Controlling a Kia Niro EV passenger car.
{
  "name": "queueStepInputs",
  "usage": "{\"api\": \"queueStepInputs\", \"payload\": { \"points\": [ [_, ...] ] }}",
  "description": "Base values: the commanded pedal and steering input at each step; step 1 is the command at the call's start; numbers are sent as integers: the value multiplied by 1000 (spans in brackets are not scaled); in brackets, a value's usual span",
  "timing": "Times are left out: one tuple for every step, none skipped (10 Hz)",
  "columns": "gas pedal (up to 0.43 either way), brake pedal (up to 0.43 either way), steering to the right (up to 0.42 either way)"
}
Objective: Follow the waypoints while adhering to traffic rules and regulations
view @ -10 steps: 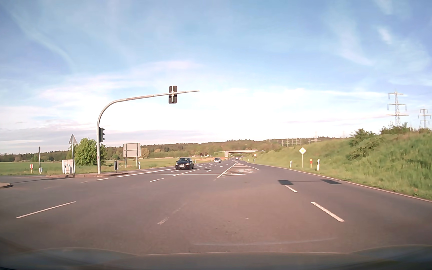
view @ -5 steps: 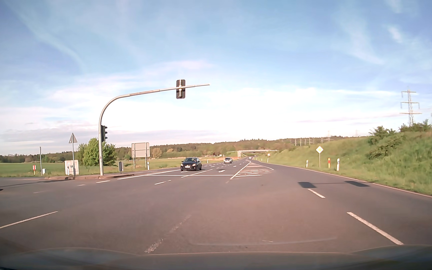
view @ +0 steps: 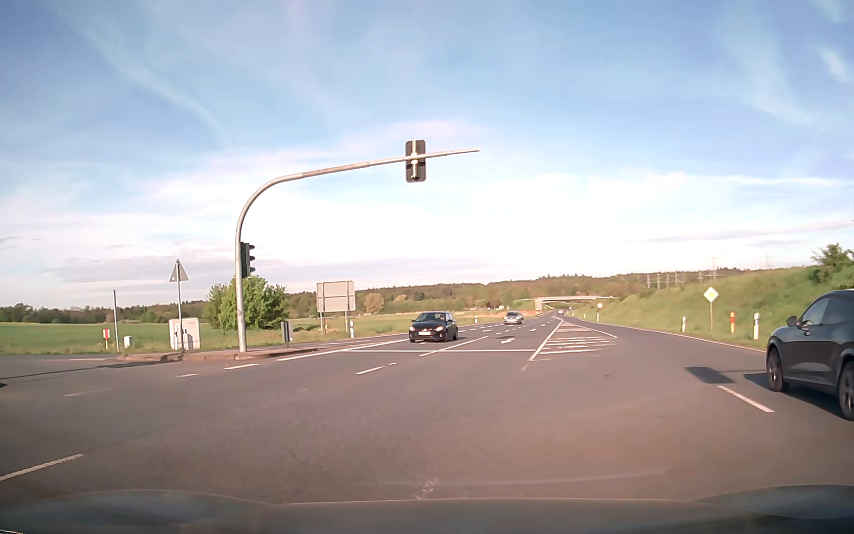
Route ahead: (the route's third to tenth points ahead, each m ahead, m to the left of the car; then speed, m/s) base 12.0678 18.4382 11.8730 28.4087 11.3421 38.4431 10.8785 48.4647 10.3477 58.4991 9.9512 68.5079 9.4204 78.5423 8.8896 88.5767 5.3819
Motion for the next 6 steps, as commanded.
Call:
{"api": "queueStepInputs", "payload": {
  "points": [
    [248,0,-269],
    [248,0,-277],
    [240,0,-282],
    [228,0,-282],
    [228,0,-284],
    [209,0,-290]
  ]
}}
